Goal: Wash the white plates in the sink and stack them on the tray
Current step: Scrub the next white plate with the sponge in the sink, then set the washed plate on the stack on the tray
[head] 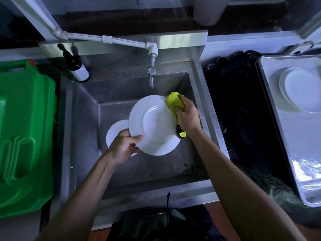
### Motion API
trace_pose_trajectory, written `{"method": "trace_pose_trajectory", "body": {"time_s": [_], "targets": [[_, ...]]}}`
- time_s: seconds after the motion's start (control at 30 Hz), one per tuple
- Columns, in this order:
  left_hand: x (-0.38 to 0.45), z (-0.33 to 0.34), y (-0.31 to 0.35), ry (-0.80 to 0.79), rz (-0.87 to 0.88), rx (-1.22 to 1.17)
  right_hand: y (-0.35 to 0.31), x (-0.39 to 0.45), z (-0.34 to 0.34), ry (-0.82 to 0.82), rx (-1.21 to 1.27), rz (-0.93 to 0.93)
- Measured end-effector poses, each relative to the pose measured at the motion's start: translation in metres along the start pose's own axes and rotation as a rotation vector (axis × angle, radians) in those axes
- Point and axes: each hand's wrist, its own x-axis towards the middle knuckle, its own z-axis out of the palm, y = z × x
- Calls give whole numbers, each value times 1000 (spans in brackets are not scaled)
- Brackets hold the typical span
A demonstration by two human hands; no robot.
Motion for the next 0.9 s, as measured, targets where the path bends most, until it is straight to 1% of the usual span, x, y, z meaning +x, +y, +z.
{"method": "trace_pose_trajectory", "body": {"time_s": [0.2, 0.53, 0.77, 0.9], "targets": [[6, 2, 4, -67, -16, 152, -11, -5, 8, 24, -45, -83], [16, 22, 16, -77, 21, 280, -32, -27, 21, 34, -133, -238], [22, 50, 19, 0, 56, 347, -32, -47, 3, 28, -56, -331], [29, 76, 29, 61, 174, 517, -18, -51, -31, 61, 11, -288]]}}
